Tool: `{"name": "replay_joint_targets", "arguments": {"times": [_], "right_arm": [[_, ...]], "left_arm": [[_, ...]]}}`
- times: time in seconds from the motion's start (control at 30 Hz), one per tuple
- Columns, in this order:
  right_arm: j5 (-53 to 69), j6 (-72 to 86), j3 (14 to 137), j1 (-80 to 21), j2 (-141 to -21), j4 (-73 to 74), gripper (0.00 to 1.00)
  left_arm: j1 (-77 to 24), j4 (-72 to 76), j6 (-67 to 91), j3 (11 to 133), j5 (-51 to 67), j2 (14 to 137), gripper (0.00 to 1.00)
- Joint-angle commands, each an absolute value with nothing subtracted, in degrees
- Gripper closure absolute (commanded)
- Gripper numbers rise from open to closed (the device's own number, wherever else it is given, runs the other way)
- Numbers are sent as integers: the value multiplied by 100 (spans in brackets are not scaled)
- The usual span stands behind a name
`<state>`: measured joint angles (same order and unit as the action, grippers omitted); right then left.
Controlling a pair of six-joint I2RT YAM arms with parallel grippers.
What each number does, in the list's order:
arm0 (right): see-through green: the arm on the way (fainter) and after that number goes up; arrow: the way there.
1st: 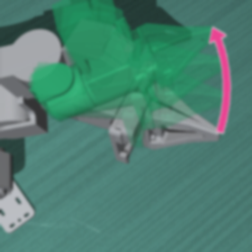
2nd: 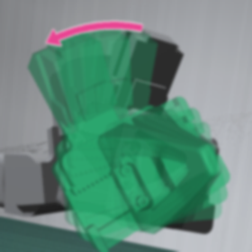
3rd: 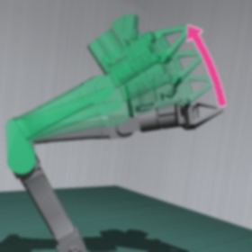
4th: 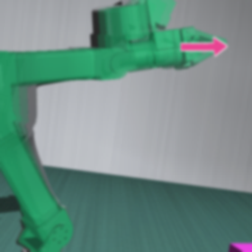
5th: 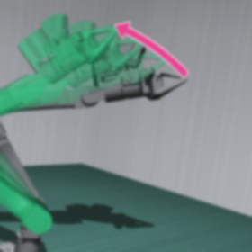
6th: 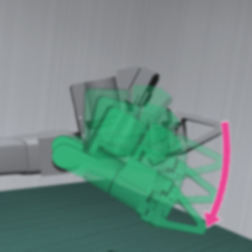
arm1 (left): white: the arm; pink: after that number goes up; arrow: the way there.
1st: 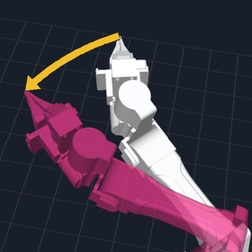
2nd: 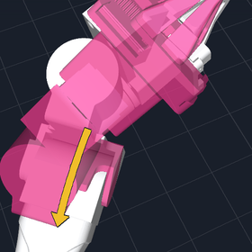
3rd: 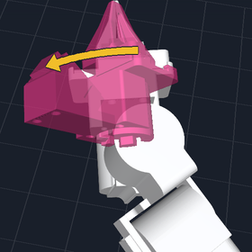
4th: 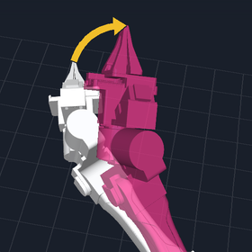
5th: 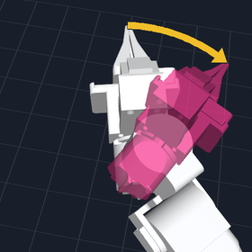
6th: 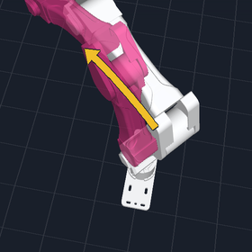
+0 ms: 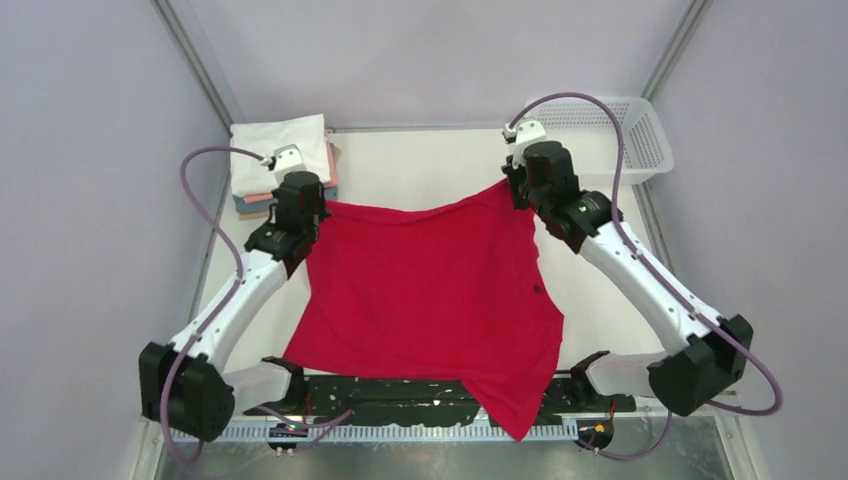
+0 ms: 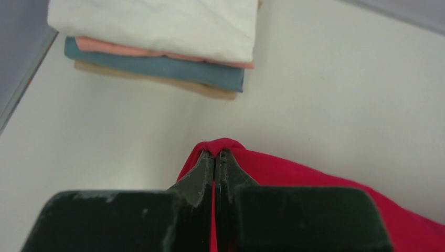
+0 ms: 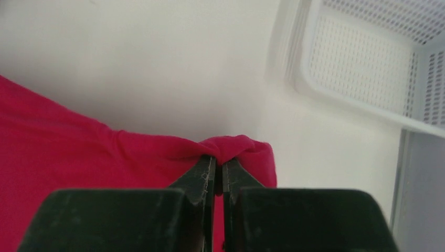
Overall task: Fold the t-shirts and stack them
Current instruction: Flatten out the tshirt
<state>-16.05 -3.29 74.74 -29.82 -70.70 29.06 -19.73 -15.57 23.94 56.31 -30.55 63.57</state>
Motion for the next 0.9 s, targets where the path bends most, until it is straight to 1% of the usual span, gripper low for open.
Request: {"name": "replay_joint_targets", "arguments": {"times": [0.0, 0.1, 0.3, 0.4, 0.57, 0.67, 0.87], "right_arm": [[-1315, 65, 7119, -2547, -7334, 1703, 95], [-1116, 234, 7039, -2408, -7908, 1367, 95], [-1174, 294, 7533, -2246, -8955, 1263, 94], [-1158, 245, 7884, -2197, -9447, 1360, 94], [-1227, 200, 8288, -2113, -9949, 1421, 94], [-1492, 259, 8477, -2041, -10275, 1430, 93], [-1870, 240, 8980, -1918, -10867, 1559, 88]], "left_arm": [[-1646, -541, 2856, 5686, -2761, 7055, 100], [-1467, -594, 2991, 6031, -2496, 7792, 100], [-1222, -953, 3054, 6863, -2221, 9043, 100], [-1172, -1102, 3087, 7217, -2134, 9432, 100], [-1136, -1398, 3137, 7798, -2219, 10009, 100], [-1070, -1922, 3312, 8384, -2294, 10464, 100], [-1034, -2816, 3484, 9675, -2279, 11458, 100]]}}
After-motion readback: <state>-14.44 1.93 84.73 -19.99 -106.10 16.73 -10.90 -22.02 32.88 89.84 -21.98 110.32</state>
